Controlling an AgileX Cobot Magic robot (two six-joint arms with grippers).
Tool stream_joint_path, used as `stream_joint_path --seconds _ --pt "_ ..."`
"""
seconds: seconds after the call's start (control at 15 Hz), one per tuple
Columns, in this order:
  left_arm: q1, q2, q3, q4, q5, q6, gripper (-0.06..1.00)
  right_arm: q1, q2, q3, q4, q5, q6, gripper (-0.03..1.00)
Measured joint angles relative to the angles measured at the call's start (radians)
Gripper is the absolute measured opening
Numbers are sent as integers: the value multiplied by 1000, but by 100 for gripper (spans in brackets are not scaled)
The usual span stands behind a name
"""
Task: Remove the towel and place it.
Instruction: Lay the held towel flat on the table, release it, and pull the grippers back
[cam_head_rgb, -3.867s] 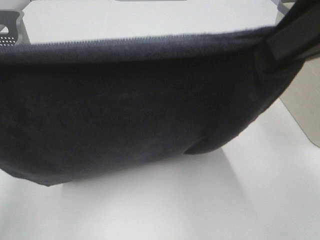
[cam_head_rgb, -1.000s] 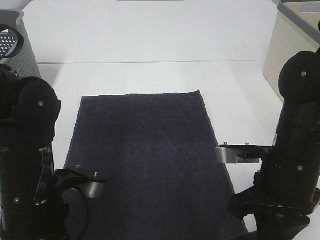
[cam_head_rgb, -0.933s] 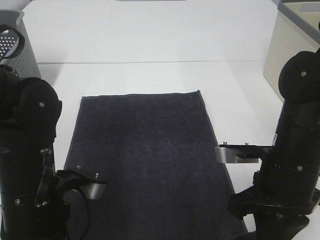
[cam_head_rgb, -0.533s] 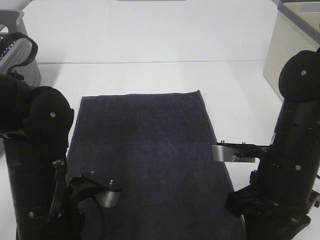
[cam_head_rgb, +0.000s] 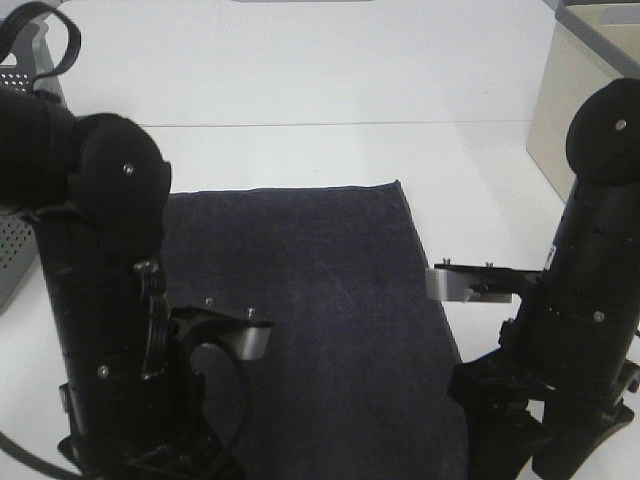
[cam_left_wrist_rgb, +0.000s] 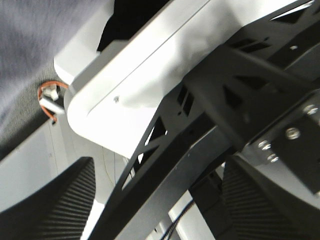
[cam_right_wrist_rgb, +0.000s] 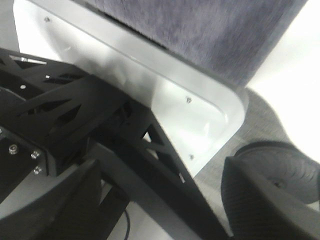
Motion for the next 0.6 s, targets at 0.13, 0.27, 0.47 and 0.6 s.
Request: stream_joint_path --seconds 0.13,0.27,0.47,0.6 --pt "9 0 -86 32 8 2 68 -1 -28 -69 -79 -5 47 68" --pt "75 0 -186 119 9 -10 74 -55 -32 -191 -112 3 76 68" --pt "175 0 -301 226 3 -48 87 -186 -32 -339 -39 2 69 69" --pt "262 0 -363 247 -26 -63 88 -200 -31 -409 -41 -16 69 79"
